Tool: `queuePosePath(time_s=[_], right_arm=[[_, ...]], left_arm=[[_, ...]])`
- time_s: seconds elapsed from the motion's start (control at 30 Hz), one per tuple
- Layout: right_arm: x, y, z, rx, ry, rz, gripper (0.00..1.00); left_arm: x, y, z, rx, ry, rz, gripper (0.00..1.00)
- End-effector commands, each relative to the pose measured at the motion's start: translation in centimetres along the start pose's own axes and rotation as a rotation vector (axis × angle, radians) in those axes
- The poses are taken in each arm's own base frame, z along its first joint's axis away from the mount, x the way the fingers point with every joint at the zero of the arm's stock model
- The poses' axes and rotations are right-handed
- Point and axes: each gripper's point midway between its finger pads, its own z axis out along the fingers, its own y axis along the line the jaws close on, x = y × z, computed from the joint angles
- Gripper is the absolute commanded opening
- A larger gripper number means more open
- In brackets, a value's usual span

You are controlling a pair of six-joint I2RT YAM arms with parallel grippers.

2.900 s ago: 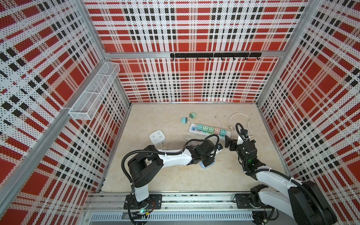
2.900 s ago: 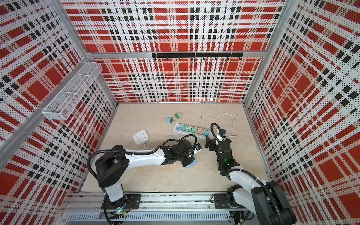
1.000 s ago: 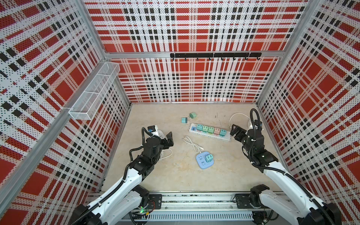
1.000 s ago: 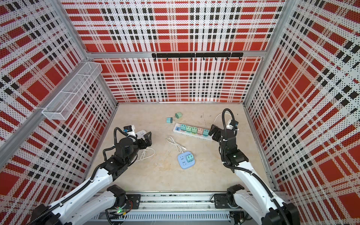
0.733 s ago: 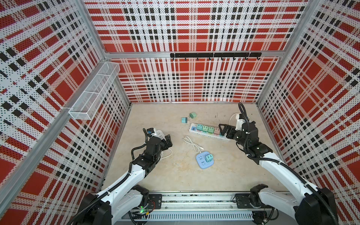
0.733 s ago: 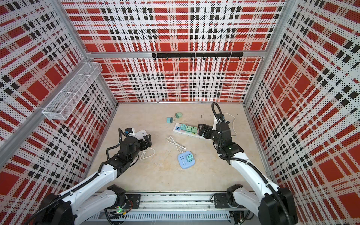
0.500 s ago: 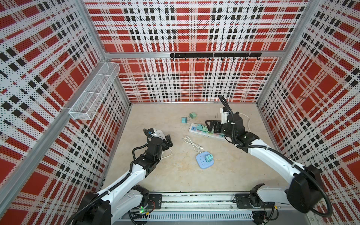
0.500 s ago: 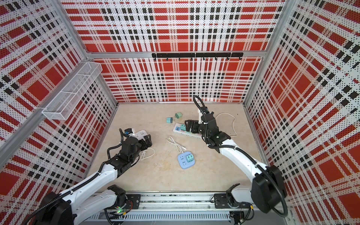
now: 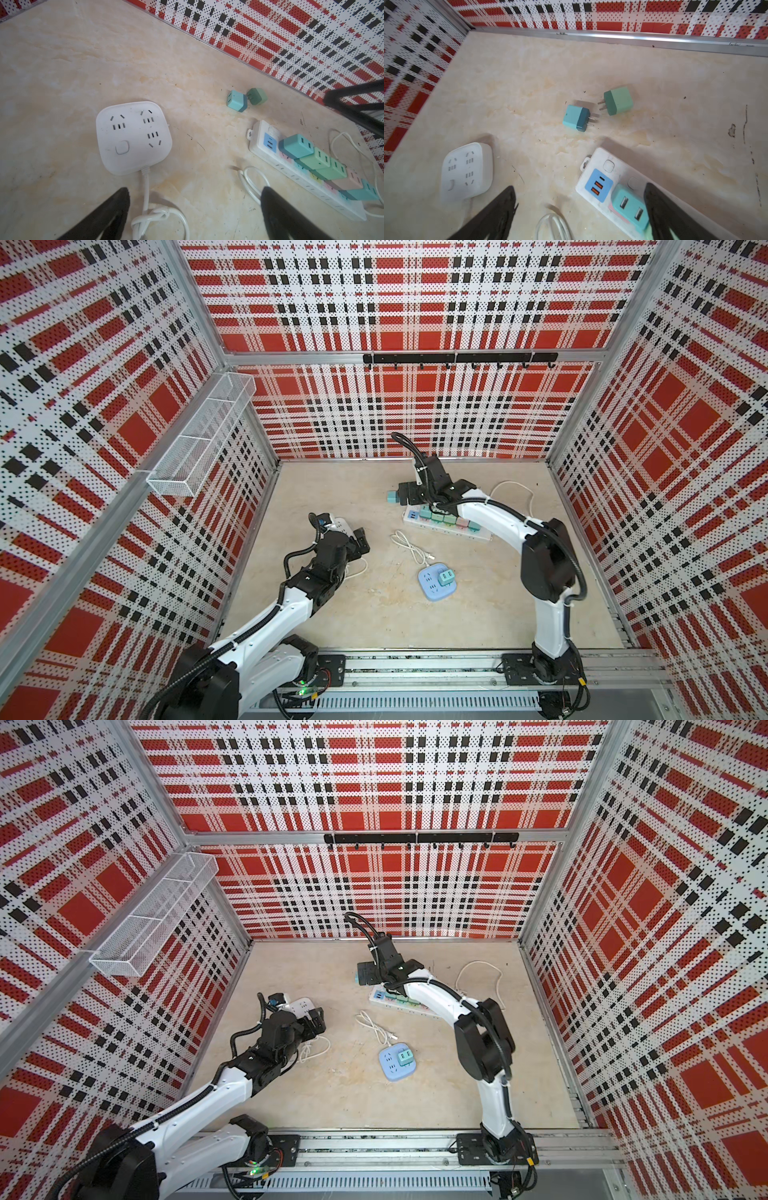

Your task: Insert the plug

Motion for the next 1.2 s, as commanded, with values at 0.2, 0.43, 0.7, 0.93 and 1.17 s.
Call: queuePosePath(time_s=[0.2,0.43,0.7,0.93,1.17], right_arm=[[-1.3,2.1,6.5,-0.035,0.049,-0.114,0.84],[-1.5,4.4,9.8,-0.145,0.013,-0.206,0.88],[-0.4,4.8,11.3,-0.178,0.013,-0.247,0.88],[-2.1,5.1,7.6,-0.200,0.018,-0.237,0.82],[-5.5,3.2,1.1,-0.202,-0.087,-0.197,0.79]], left_arm=[[-1.4,-0.6,-0.7,0.012,-0.027,0.023,0.99],[-1.4,-0.7,-1.0,0.025,-0.028,0.040,0.99],[-1.7,-1.0,-1.5,0.047,-0.037,0.043,0.99],[-2.0,-1.5,-1.0,0.050,-0.040,0.096,0.99],[-4.8,-7.7,3.0,0.199,0.036,0.195,0.99]])
